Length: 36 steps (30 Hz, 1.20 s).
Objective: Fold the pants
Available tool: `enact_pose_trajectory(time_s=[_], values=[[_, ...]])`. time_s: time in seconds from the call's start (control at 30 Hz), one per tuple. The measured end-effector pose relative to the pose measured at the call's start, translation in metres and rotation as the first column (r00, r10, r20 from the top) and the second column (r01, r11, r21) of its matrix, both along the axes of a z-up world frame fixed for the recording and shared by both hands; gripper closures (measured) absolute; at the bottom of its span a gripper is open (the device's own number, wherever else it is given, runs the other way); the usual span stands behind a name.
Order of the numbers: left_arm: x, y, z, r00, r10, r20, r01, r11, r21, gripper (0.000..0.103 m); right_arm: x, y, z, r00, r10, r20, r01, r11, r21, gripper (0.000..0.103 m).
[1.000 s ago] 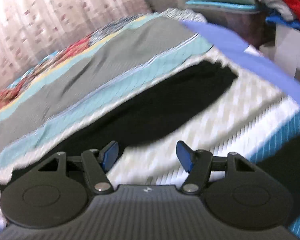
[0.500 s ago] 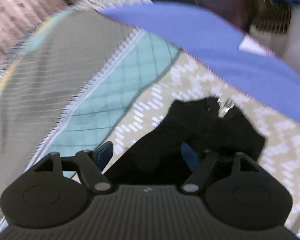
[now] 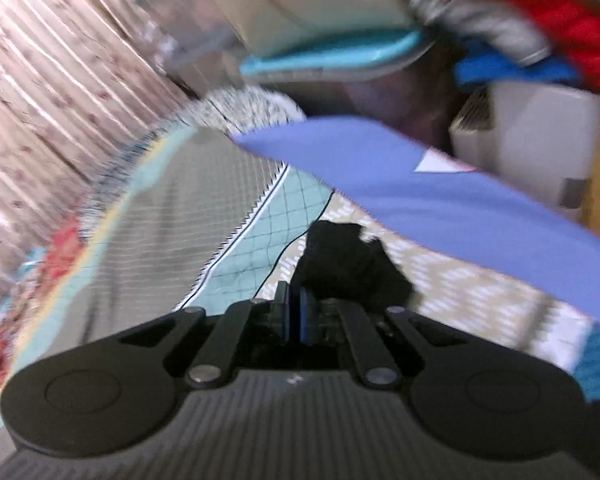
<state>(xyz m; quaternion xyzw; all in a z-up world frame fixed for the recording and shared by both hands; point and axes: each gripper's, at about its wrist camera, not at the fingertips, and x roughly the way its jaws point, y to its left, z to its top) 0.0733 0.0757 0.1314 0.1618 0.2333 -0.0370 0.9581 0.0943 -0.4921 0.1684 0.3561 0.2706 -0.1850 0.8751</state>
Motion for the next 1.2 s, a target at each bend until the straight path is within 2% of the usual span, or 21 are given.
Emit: enact_pose_trajectory(time_s=[0.1, 0.27, 0.37, 0.43, 0.5, 0.53, 0.57, 0.6, 0.63, 0.7, 0.77, 0.8, 0.83, 0.87, 0.93, 0.97, 1.03, 1.13, 1.17, 1.2], values=[[-0.051, 0.003, -0.003, 1.000, 0.004, -0.014, -0.004, 1.000, -0.025, 0.094, -0.076, -0.007, 0.000, 1.000, -0.003, 0.025, 0.003, 1.000, 0.011, 0.096], [-0.125, 0.003, -0.025, 0.997, 0.012, -0.073, -0.014, 0.999, -0.028, 0.094, -0.183, -0.015, -0.043, 0.996, -0.083, -0.013, 0.084, 0.995, 0.054, 0.096], [-0.153, 0.001, -0.048, 0.986, 0.006, -0.167, -0.015, 0.999, -0.047, 0.094, -0.222, -0.015, -0.077, 0.988, -0.153, -0.033, 0.156, 0.980, 0.121, 0.096], [-0.162, -0.002, -0.066, 0.973, 0.014, -0.228, -0.021, 0.999, -0.030, 0.088, -0.227, -0.009, -0.100, 0.979, -0.163, -0.120, 0.174, 0.981, 0.089, 0.095], [-0.164, 0.000, -0.080, 0.955, 0.042, -0.292, -0.048, 0.999, -0.014, 0.087, -0.227, -0.005, -0.116, 0.969, -0.169, -0.183, 0.184, 0.980, 0.069, 0.085], [-0.167, 0.004, -0.081, 0.949, 0.049, -0.311, -0.061, 0.998, -0.026, 0.086, -0.232, -0.005, -0.119, 0.962, -0.198, -0.187, 0.216, 0.973, 0.080, 0.066], [-0.172, 0.011, -0.076, 0.946, 0.051, -0.322, -0.074, 0.995, -0.060, 0.083, -0.237, -0.004, -0.118, 0.957, -0.236, -0.170, 0.252, 0.964, 0.085, 0.059], [-0.177, 0.021, -0.069, 0.945, 0.048, -0.323, -0.087, 0.991, -0.106, 0.073, -0.246, -0.003, -0.113, 0.955, -0.260, -0.141, 0.273, 0.958, 0.082, 0.055], [-0.188, 0.032, -0.061, 0.948, 0.058, -0.314, -0.112, 0.982, -0.155, 0.057, -0.252, 0.000, -0.108, 0.957, -0.269, -0.110, 0.277, 0.959, 0.066, 0.055], [-0.198, 0.061, -0.047, 0.947, 0.108, -0.301, -0.185, 0.953, -0.240, 0.038, -0.258, 0.010, -0.093, 0.961, -0.265, -0.073, 0.266, 0.964, -0.001, 0.055], [-0.194, 0.094, -0.036, 0.935, 0.157, -0.319, -0.266, 0.905, -0.333, 0.033, -0.259, 0.020, -0.084, 0.975, -0.219, -0.030, 0.218, 0.976, -0.029, 0.055], [-0.189, 0.109, -0.033, 0.926, 0.172, -0.337, -0.301, 0.875, -0.379, 0.023, -0.256, 0.026, -0.080, 0.983, -0.181, -0.016, 0.181, 0.983, -0.032, 0.055], [-0.181, 0.122, -0.033, 0.914, 0.180, -0.363, -0.334, 0.843, -0.422, 0.007, -0.252, 0.031, -0.078, 0.989, -0.148, -0.007, 0.148, 0.989, -0.026, 0.052], [-0.171, 0.135, -0.034, 0.901, 0.172, -0.398, -0.362, 0.802, -0.475, 0.004, -0.248, 0.035, -0.080, 0.992, -0.129, 0.001, 0.129, 0.992, -0.007, 0.049], [-0.155, 0.146, -0.042, 0.891, 0.133, -0.435, -0.382, 0.738, -0.556, 0.002, -0.246, 0.035, -0.091, 0.990, -0.143, 0.008, 0.142, 0.988, 0.059, 0.035], [-0.142, 0.151, -0.048, 0.878, 0.105, -0.467, -0.400, 0.698, -0.594, 0.000, -0.245, 0.032, -0.098, 0.987, -0.160, 0.009, 0.158, 0.982, 0.107, 0.035], [-0.131, 0.148, -0.064, 0.858, 0.051, -0.511, -0.420, 0.641, -0.642, 0.000, -0.247, 0.026, -0.115, 0.981, -0.192, 0.017, 0.184, 0.956, 0.228, 0.033], [-0.104, 0.145, -0.095, 0.818, -0.008, -0.575, -0.467, 0.574, -0.673, 0.000, -0.255, 0.019, -0.129, 0.972, -0.235, 0.018, 0.216, 0.920, 0.327, 0.031], [-0.097, 0.144, -0.107, 0.799, -0.037, -0.600, -0.490, 0.538, -0.686, 0.000, -0.256, 0.016, -0.131, 0.970, -0.242, 0.022, 0.220, 0.912, 0.347, 0.030], [-0.091, 0.143, -0.120, 0.775, -0.068, -0.628, -0.522, 0.491, -0.698, 0.000, -0.257, 0.012, -0.134, 0.969, -0.245, 0.023, 0.220, 0.905, 0.363, 0.029]])
